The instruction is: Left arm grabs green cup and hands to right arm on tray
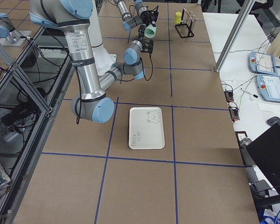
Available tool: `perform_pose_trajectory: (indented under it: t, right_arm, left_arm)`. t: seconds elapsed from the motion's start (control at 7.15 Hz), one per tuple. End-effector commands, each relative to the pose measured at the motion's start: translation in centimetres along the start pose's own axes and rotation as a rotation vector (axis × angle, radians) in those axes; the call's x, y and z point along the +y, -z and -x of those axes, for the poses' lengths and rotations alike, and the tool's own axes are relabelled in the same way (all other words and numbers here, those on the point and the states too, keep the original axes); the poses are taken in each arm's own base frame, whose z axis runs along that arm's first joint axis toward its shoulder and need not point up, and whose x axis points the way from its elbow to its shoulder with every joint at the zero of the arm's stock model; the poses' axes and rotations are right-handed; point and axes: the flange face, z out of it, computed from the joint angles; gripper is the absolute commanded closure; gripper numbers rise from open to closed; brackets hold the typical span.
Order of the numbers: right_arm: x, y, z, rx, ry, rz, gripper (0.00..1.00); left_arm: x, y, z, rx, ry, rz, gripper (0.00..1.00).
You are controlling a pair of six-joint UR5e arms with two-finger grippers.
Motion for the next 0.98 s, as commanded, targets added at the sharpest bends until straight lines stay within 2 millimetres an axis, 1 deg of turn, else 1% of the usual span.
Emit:
perform_pose_trajectory:
  t: [0.0,0.14,0.28,0.42,0.56,0.84]
  right_arm:
    - [-0.7,-2.4,-0.1,-0.012,-0.008,-0.022,0.02]
    - [-0.9,-3.2,-0.3,-0.013,-0.01,-0.029,0.03]
    - [-1.1,-3.3,-0.5,-0.005,-0.01,-0.045,0.04]
    - [-1.1,-4.6,0.2,0.004,-0.01,-0.05,0.04]
    - [-1.2,-5.4,0.7,0.011,-0.012,-0.062,0.04]
    - [-1.2,-5.6,0.7,0.015,-0.013,-0.064,0.04]
  left_arm:
    - [1.1,-0.3,0.9,-0.01,0.017,0.012,0.47]
    - [1.2,-0.6,1.2,-0.014,0.02,0.012,0.46]
    - [1.2,-0.7,1.2,-0.014,0.02,0.012,0.46]
    - [1.3,-0.8,1.7,-0.023,0.02,0.012,0.46]
    - [1.3,-0.8,1.8,-0.024,0.02,0.012,0.46]
    - [1.1,-0.9,2.1,-0.031,0.02,0.008,0.46]
